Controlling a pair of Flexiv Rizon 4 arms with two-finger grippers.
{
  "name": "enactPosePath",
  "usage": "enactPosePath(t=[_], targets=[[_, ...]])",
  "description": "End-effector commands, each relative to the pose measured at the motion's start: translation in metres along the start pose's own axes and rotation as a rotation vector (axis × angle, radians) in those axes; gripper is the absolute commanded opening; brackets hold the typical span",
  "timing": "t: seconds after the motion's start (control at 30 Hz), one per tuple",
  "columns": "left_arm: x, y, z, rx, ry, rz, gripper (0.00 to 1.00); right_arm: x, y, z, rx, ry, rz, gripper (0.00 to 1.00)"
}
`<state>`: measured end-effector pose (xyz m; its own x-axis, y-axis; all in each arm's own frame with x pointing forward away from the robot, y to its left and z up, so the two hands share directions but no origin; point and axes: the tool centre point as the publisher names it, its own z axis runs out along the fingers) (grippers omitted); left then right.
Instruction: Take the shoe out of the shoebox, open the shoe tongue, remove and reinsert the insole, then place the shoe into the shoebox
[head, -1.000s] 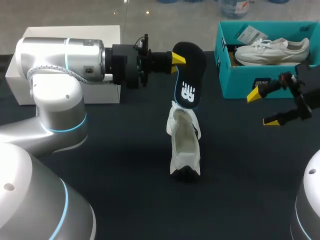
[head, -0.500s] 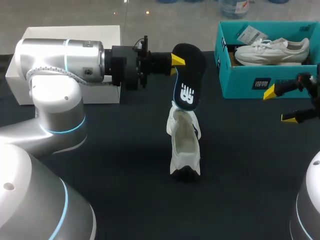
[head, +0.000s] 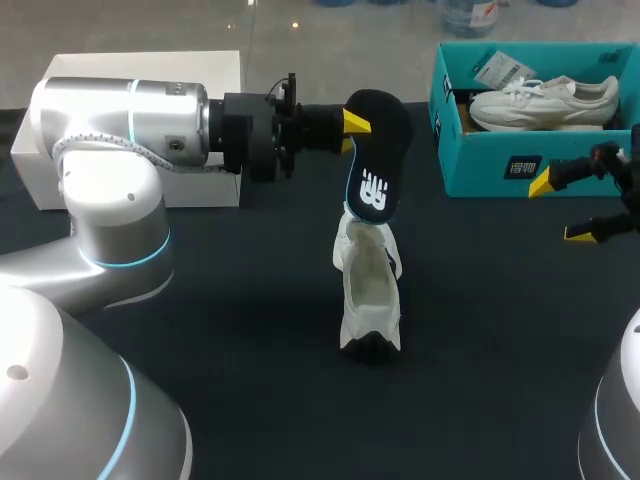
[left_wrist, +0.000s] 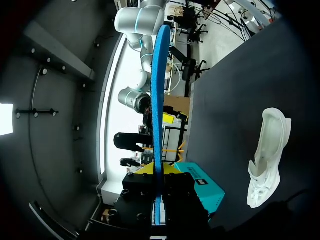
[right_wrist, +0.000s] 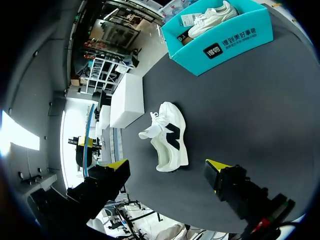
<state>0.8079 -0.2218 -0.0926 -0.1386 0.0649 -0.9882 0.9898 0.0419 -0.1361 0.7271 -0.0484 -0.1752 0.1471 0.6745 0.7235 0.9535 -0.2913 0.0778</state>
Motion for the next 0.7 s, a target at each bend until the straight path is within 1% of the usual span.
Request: enactPosePath(t=[0.03,0.7], targets=[[0.0001,0.0003,0.0029,-0.004,0.000,0.000,0.00,-0.0003,0.0121,0.0073,0.038,-0.005,0.007,1.00],[-0.0003,0.0001,0.0044,-0.012,-0.001,-0.005,0.00,-0.0003,0.0121,0.0073,0.038,-0.005,0.007,1.00]])
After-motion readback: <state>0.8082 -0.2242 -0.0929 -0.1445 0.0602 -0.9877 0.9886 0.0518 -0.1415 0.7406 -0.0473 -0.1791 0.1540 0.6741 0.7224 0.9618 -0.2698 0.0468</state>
